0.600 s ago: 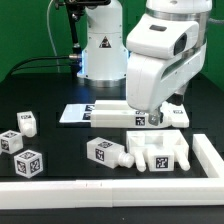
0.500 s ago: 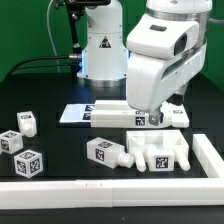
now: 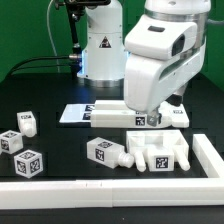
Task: Assemble chair
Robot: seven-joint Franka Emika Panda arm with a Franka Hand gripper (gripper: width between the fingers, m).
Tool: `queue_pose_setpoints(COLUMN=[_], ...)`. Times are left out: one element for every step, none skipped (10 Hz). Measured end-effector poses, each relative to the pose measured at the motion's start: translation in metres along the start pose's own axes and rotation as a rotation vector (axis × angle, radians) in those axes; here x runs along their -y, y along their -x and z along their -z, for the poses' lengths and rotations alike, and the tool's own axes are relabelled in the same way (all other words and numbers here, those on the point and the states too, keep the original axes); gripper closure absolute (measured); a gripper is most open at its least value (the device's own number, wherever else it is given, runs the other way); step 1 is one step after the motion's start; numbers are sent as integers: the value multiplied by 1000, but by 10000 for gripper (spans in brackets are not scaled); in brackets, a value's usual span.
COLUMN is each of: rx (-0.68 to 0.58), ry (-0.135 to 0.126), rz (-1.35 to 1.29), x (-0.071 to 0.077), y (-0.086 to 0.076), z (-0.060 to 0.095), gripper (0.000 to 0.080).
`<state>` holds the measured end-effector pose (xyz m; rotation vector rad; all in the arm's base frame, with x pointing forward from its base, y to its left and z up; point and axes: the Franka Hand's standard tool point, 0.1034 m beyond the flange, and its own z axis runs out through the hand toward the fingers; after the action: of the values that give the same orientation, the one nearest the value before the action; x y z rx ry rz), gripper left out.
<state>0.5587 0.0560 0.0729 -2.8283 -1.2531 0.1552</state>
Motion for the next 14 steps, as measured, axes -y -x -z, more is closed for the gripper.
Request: queue_pose_setpoints(rx=[-19,-5,-6,-5,-4,-4,-38,-52,-49,-65,-64,-63,-74,-74], ry=[-15,-50,-45,-46,-46,-46,-16,-11,-47,-36,-37,-37,-28,-32], rz=[-66,-110,-104,-103,-104,-108,-260,-394,-563,-479,-483,-477,-476,-522], x=[-6,-13,-13,-12,-12,-13,-16,-8,0,-5,-5,-3,3,13], y=[14,25,22,22,23,23,26,32,34,36,36,35,26,14], z=[-8,-12,-11,-12,-12,-12,-9,-9,-12,-16,-16,-18,-24,-25], gripper=[150,150,150,150,150,150,150,150,150,150,150,150,150,150])
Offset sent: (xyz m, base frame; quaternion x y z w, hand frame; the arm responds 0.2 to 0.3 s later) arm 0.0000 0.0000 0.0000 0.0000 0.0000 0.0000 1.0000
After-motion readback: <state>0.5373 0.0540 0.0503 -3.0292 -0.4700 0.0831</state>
